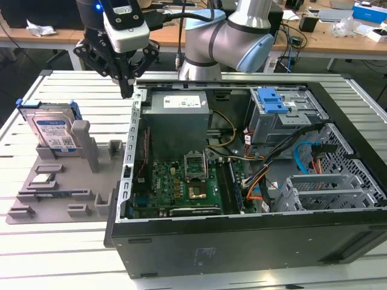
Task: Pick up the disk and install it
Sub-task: 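Reach for the disk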
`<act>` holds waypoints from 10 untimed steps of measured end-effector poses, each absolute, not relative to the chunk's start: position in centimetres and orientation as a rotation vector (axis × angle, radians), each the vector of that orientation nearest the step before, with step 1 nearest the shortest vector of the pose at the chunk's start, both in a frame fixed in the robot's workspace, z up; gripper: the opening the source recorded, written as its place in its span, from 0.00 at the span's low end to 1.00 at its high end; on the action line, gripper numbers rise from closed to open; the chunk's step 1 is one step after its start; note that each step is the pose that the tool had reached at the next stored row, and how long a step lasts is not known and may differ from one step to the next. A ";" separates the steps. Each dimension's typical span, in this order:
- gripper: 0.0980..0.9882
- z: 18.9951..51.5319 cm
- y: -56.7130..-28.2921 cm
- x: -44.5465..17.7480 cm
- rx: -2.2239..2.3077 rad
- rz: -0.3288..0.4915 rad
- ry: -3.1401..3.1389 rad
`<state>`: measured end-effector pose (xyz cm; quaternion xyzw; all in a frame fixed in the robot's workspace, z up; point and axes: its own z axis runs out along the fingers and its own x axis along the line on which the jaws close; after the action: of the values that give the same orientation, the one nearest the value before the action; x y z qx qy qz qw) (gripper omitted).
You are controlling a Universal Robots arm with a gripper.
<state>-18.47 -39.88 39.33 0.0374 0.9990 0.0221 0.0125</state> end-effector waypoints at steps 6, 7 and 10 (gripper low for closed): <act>0.01 39.3 -39.9 -19.4 0.117 0.069 3.114; 0.01 39.3 -39.9 -19.6 0.117 0.069 3.114; 0.01 39.3 -39.9 -20.3 0.117 0.069 3.114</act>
<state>-20.27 -39.89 39.33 0.0374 0.9990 0.0221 0.0125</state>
